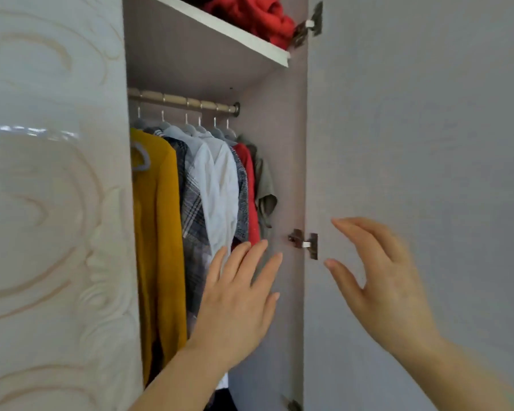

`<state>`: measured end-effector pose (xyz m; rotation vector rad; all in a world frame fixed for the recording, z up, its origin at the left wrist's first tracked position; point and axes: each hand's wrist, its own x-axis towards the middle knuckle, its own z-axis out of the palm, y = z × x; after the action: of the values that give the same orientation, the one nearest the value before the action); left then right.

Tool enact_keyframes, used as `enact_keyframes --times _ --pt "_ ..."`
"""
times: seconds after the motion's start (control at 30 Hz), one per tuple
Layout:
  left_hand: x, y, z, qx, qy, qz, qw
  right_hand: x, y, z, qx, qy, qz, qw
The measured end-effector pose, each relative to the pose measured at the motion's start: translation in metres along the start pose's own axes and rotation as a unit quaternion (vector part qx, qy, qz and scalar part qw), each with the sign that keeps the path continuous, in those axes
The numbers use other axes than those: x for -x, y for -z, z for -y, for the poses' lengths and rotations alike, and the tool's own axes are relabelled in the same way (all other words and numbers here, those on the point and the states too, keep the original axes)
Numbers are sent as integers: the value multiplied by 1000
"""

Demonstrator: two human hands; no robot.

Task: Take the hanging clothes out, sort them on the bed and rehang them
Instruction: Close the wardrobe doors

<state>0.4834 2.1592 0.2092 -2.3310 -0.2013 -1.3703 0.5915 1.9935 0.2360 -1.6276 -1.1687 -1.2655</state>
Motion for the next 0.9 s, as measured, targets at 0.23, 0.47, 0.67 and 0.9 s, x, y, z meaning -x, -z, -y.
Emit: enact_keyframes --times 0.23,0.47,0.67,0.9 --pt "-61 -24 -127 126 -50 -28 990 48 101 -82 137 -29 -17 990" --pt "-121 -9 -236 167 -90 -123 974 84 174 -163 139 -39 -61 988" --pt "-202 -1 -308 62 -144 -129 979 100 197 -225 130 -50 -24 990" --pt "-239 -10 -315 -177 -127 23 976 102 194 -263 79 -59 -21 995"
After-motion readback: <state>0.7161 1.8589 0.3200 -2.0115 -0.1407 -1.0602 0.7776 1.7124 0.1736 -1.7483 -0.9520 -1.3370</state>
